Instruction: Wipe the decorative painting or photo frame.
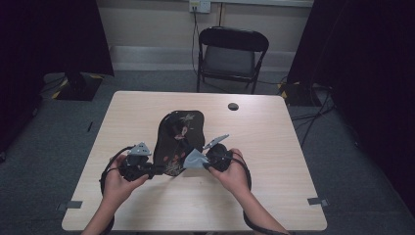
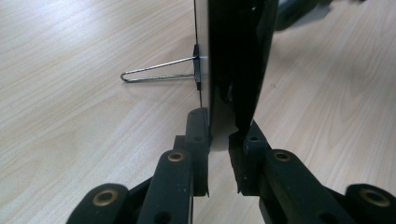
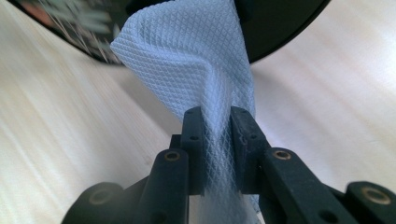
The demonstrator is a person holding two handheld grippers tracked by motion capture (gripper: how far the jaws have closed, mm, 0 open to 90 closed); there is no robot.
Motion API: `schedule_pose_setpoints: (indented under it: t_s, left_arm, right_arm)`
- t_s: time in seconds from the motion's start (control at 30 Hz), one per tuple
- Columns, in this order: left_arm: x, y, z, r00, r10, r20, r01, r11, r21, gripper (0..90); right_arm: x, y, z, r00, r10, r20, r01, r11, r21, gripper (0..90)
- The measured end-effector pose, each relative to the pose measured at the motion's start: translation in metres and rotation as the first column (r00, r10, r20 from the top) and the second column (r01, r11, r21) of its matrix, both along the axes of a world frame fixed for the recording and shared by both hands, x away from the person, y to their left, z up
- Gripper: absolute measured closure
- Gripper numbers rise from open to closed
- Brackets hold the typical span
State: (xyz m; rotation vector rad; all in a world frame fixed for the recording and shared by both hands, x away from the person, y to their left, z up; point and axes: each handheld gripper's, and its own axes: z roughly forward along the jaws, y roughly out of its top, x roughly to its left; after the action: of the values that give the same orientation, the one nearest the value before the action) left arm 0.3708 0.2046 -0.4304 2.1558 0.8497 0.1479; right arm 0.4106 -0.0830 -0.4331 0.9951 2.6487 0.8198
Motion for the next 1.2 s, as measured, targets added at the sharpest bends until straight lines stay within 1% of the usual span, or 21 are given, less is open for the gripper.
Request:
schedule_pose_setpoints:
  t_s: [0.13, 0.3, 0.33, 0.37, 0.4, 0.43, 0.6, 0.77, 0.83, 0.97, 1.07, 1.1, 1.2]
  left_arm:
    - [0.000, 0.000, 0.000, 1.0000, 0.000, 0.000, 0.000, 1.0000, 0.000, 78.6]
    - [0.000, 0.000, 0.000, 1.0000, 0.001, 0.000, -0.001, 1.0000, 0.000, 78.6]
    - [0.000, 0.000, 0.000, 1.0000, 0.001, 0.000, -0.001, 1.0000, 0.000, 78.6]
    - [0.000, 0.000, 0.000, 1.0000, 0.000, 0.000, 0.000, 1.0000, -0.001, 78.6]
    - [0.000, 0.000, 0.000, 1.0000, 0.000, 0.000, 0.000, 1.0000, -0.001, 78.6]
    - [0.000, 0.000, 0.000, 1.0000, 0.000, 0.000, 0.000, 1.0000, -0.001, 78.6]
    - [0.000, 0.000, 0.000, 1.0000, -0.001, 0.001, 0.001, 1.0000, 0.000, 78.6]
    - [0.000, 0.000, 0.000, 1.0000, -0.001, 0.001, 0.001, 1.0000, -0.001, 78.7]
    - [0.000, 0.000, 0.000, 1.0000, -0.002, 0.000, 0.002, 1.0000, -0.001, 78.6]
    - [0.000, 0.000, 0.000, 1.0000, -0.001, 0.000, 0.001, 1.0000, 0.000, 78.6]
    - [0.000, 0.000, 0.000, 1.0000, 0.002, 0.000, -0.002, 1.0000, -0.004, 78.6]
    - [0.000, 0.000, 0.000, 1.0000, 0.002, 0.000, -0.002, 1.0000, -0.004, 78.6]
    - [0.000, 0.000, 0.000, 1.0000, 0.002, 0.000, -0.002, 1.0000, -0.004, 78.6]
  right_arm:
    - [-0.001, -0.004, 0.024, 0.9991, 0.005, 0.043, -0.006, 1.000, 0.014, 77.6]
    - [0.002, -0.010, 0.051, 0.9969, -0.005, 0.079, 0.004, 1.000, 0.017, 77.6]
    - [0.002, -0.010, 0.051, 0.9969, -0.005, 0.079, 0.004, 1.000, 0.017, 77.6]
    - [0.004, -0.013, 0.061, 0.9953, -0.009, 0.097, 0.007, 1.000, 0.019, 77.6]
    - [0.004, -0.013, 0.061, 0.9953, -0.009, 0.097, 0.007, 1.000, 0.019, 77.6]
    - [0.005, -0.014, 0.074, 0.9933, -0.011, 0.115, 0.009, 1.000, 0.023, 77.7]
    - [0.006, -0.015, 0.104, 0.9869, -0.016, 0.160, 0.011, 0.999, 0.035, 77.7]
    - [0.006, -0.009, 0.130, 0.9795, -0.010, 0.201, 0.004, 1.000, 0.030, 77.7]
    - [0.006, -0.008, 0.138, 0.9768, -0.020, 0.213, 0.012, 0.999, 0.038, 77.8]
    - [0.009, -0.003, 0.150, 0.9746, -0.031, 0.222, 0.018, 0.998, 0.058, 77.8]
    - [0.011, 0.000, 0.154, 0.9730, -0.028, 0.229, 0.015, 0.998, 0.058, 77.8]
    - [0.012, 0.005, 0.157, 0.9717, -0.028, 0.235, 0.014, 0.998, 0.061, 77.8]
    - [0.014, 0.009, 0.158, 0.9713, -0.030, 0.236, 0.016, 0.998, 0.061, 77.8]
